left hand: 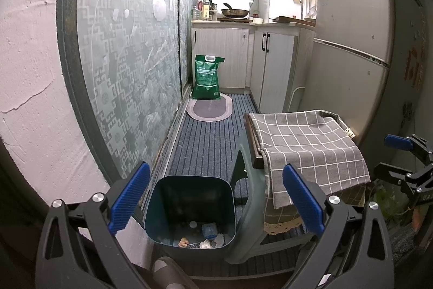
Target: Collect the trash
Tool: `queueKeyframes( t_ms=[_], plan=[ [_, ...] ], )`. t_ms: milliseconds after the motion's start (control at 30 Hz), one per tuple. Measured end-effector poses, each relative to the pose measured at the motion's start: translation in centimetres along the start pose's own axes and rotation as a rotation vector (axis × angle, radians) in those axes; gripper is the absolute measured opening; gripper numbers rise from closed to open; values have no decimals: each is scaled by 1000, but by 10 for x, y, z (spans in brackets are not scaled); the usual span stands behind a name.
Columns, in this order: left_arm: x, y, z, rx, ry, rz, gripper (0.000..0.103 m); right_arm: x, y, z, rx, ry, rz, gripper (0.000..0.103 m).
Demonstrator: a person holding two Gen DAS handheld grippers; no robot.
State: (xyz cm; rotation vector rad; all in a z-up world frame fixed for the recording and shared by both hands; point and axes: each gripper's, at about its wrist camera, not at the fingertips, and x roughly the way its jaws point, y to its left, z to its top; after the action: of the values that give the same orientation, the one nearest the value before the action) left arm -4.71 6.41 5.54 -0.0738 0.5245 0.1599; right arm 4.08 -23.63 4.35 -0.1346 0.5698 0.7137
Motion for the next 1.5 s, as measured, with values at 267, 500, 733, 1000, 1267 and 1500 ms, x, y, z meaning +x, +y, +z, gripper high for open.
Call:
queueKeyframes(
  t_ms=[267, 500, 733, 1000, 1267, 1500],
  plan=[
    [0, 0, 0, -1, 0, 0, 100, 0, 0, 0, -1, 0, 1, 100],
    [0, -1, 0, 0, 0, 0, 100, -1, 0, 0, -2, 0, 1, 100],
    [0, -1, 0, -1, 1, 0, 100, -1, 0, 0, -3, 2, 0, 100],
    [0, -1, 0, 1, 3, 0, 100, 0, 1, 0, -3, 1, 3, 100],
    [0, -3, -1, 0, 5, 1, 100, 0, 1, 0, -4, 0, 3, 100],
    [1, -3, -2, 1, 6, 0, 100, -1, 0, 0, -5, 1, 4, 100]
  ],
)
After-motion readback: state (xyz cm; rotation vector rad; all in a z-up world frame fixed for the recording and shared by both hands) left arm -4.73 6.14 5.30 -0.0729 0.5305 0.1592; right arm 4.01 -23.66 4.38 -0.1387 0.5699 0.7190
